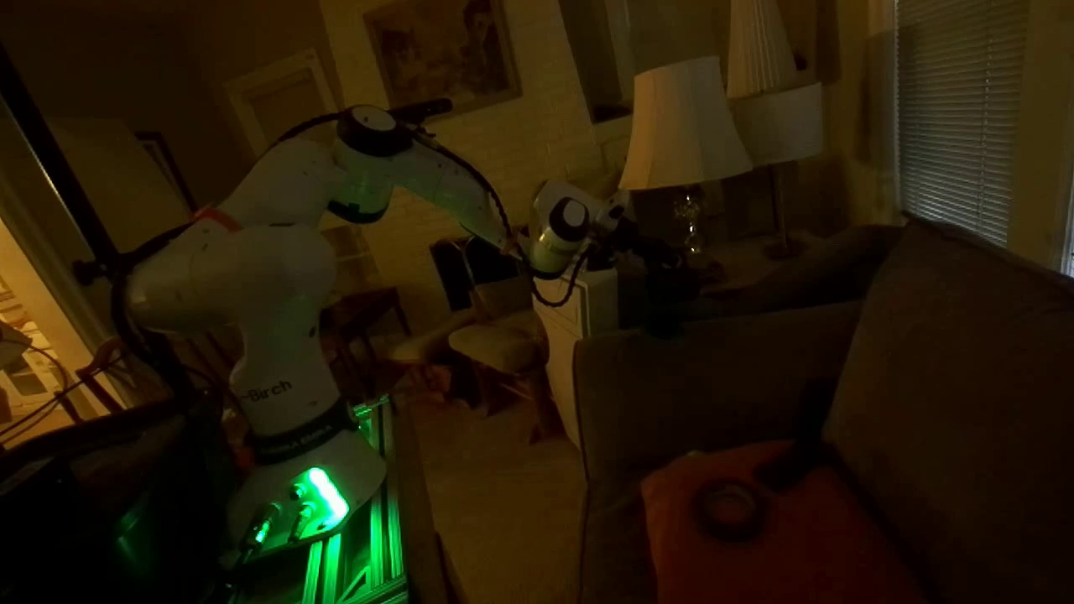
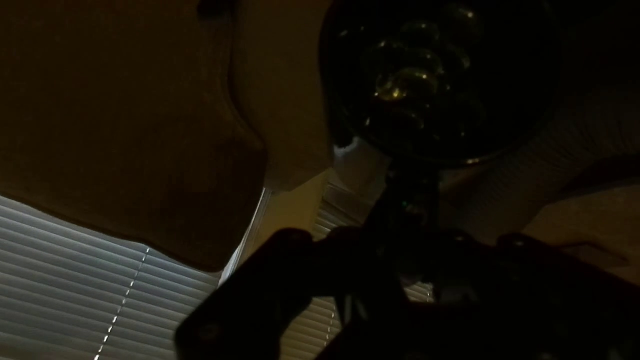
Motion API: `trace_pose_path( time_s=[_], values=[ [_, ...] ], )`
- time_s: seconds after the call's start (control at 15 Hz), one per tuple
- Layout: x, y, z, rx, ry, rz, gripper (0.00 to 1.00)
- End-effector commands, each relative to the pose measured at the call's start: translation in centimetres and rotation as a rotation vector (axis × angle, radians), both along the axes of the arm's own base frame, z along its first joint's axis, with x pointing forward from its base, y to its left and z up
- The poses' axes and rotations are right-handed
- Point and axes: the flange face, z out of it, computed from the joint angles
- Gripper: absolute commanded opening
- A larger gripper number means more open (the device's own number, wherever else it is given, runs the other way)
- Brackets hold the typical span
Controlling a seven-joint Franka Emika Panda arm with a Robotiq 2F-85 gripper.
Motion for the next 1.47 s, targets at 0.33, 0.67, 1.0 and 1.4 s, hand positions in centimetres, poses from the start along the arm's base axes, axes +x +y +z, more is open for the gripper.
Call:
trace_pose_path(
  time_s=[0.33,0.67,1.0,1.4],
  values=[
    [-0.5,3.4,-2.4,0.170,0.006,0.035,0.10],
    [-0.2,3.1,-2.1,0.175,0.000,0.030,0.10],
    [-0.1,3.1,-2.1,0.176,0.000,0.029,0.10],
    [-0.1,3.1,-2.1,0.176,-0.001,0.030,0.10]
  ],
)
